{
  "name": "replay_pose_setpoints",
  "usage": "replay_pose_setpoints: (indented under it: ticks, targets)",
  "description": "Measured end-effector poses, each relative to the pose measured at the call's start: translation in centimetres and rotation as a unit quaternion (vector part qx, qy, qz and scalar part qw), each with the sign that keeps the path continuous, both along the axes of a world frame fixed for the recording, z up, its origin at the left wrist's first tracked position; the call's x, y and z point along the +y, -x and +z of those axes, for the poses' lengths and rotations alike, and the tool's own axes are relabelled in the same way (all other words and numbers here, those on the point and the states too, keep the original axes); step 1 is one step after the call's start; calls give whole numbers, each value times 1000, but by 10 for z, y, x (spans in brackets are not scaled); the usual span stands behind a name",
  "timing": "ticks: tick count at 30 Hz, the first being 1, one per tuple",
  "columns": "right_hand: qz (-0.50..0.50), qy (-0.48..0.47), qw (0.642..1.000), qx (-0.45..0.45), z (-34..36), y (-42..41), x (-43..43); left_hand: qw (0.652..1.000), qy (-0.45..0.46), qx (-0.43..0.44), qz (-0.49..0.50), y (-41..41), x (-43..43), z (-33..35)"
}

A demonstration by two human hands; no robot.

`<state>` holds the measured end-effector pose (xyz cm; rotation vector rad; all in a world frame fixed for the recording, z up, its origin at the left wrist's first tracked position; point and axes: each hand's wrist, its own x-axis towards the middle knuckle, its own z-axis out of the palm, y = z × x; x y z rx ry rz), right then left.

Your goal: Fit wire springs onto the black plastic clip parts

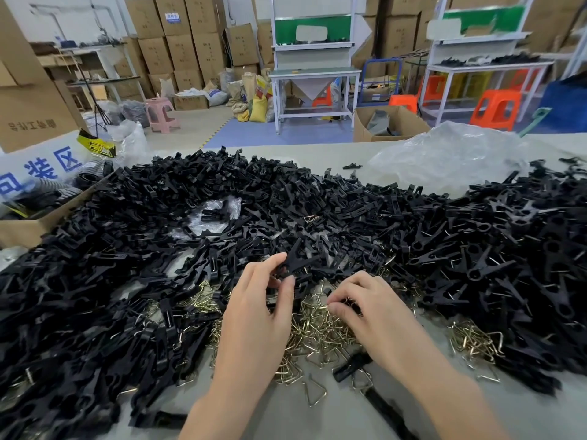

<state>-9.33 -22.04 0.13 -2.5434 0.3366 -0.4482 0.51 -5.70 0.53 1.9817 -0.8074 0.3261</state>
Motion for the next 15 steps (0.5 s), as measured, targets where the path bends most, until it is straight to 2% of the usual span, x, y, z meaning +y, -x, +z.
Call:
replay_pose_setpoints:
  ticks: [4, 11, 15]
  targets:
    - [14, -8, 1000, -15, 2, 0, 2, 1000, -2, -1, 0, 0, 0, -1]
    - [-14, -114, 989, -95, 9, 0, 6, 1000, -1, 1, 1, 0, 1, -1]
    - [-7, -114, 990, -86, 6, -2, 5, 1000, -2, 2, -2, 0, 1, -1]
